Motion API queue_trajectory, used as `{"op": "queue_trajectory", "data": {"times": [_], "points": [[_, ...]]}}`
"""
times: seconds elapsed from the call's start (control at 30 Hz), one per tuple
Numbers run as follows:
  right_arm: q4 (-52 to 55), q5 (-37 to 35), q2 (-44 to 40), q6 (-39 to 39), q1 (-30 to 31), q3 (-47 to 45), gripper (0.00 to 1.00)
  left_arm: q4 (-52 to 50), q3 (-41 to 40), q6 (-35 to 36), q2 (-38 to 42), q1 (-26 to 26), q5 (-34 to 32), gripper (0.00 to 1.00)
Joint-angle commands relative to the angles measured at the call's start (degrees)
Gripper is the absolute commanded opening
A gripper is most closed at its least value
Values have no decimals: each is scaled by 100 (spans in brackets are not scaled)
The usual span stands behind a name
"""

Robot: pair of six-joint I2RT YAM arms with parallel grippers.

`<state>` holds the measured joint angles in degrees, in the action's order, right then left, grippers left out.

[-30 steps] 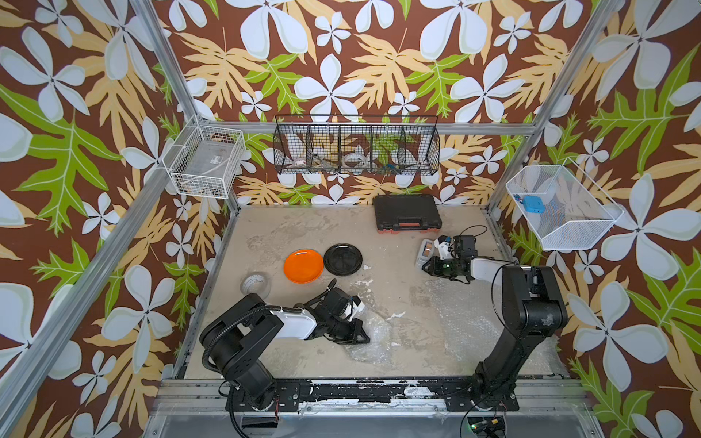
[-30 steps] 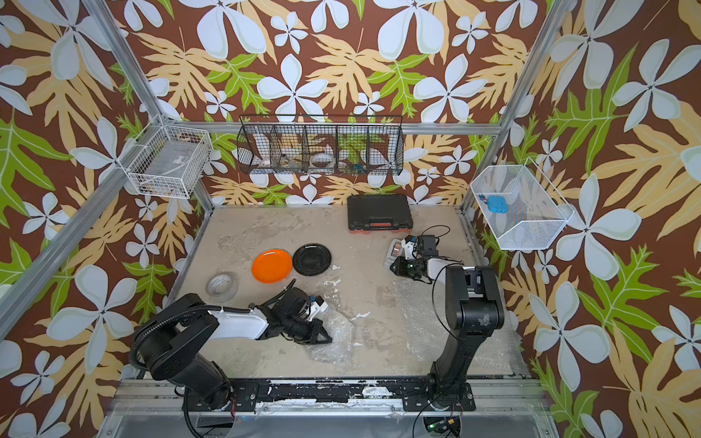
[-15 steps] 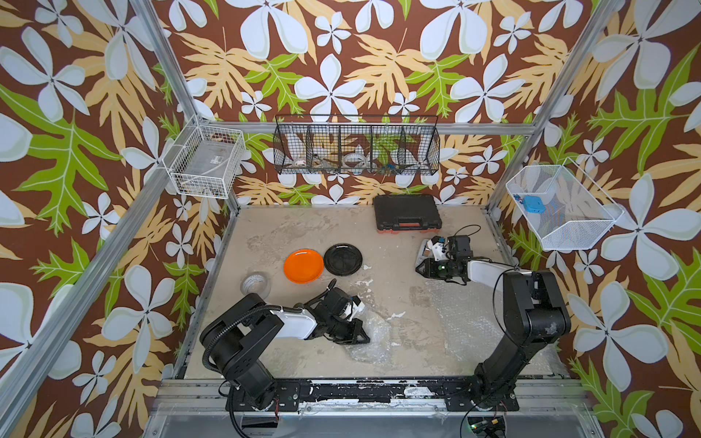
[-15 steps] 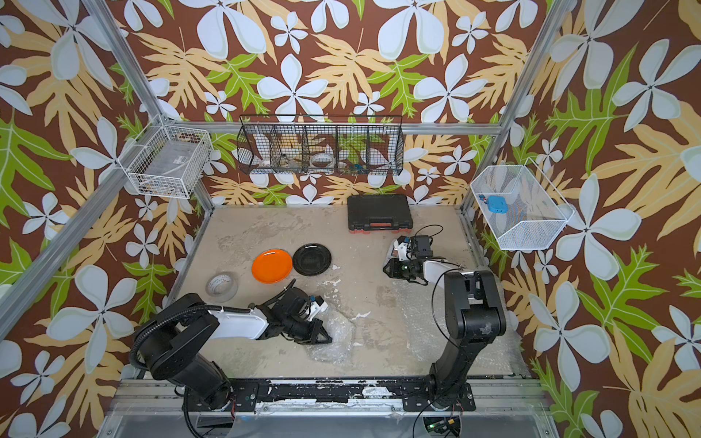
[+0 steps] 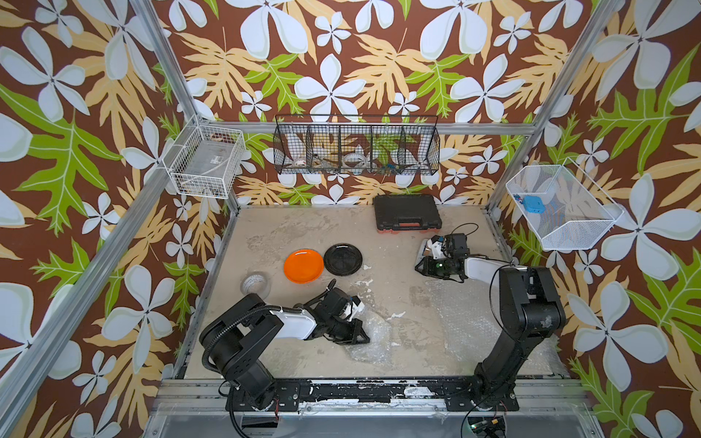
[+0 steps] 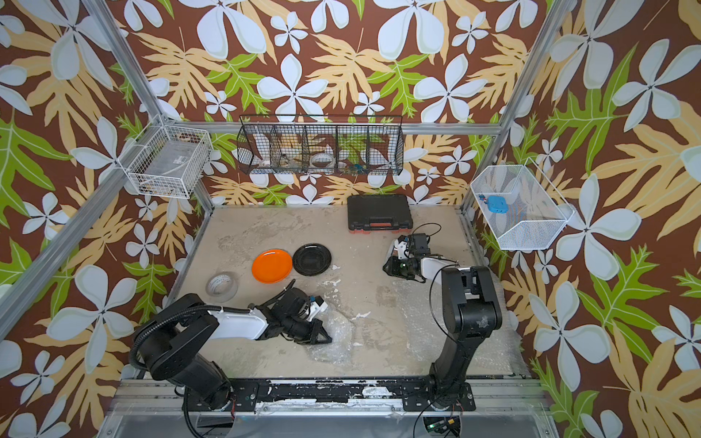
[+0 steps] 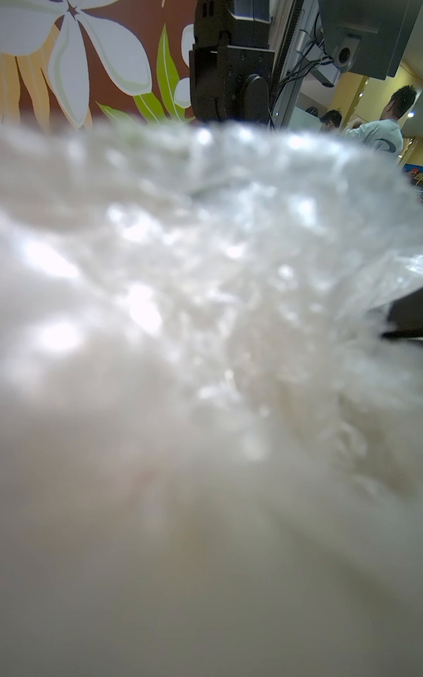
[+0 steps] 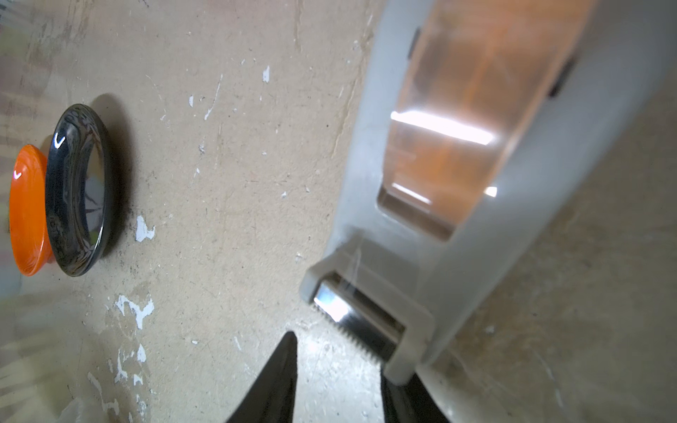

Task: Wrap dinner plates in bubble wrap
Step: Pull the tape from the tape cutter.

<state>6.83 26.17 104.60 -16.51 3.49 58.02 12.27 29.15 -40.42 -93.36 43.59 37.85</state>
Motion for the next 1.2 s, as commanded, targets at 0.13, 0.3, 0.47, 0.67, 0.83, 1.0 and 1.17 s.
{"op": "queue_trajectory", "data": {"times": [0.13,0.3,0.47,0.67,0.83,1.0,1.17], "points": [[-531,-209,138,-98,-9,12,32,-1517,-138,43,-95,9,-819,8],[-629,-186,85,-161,-14,-45,21,-1509,-137,33,-110,9,-806,8],[-626,-239,69,-204,-14,-45,10,-1520,-137,43,-103,9,-813,8],[-424,-321,17,-271,-10,-23,0,-1508,-155,39,-88,1,-815,8],[58,-549,-86,-362,-13,-63,0,-1500,-164,26,-86,4,-819,8],[692,-1228,-129,-405,-8,-27,0,-1465,-186,23,-116,0,-800,8],[914,-1637,-69,-346,-20,34,0,-1482,-182,19,-94,1,-802,8]]}}
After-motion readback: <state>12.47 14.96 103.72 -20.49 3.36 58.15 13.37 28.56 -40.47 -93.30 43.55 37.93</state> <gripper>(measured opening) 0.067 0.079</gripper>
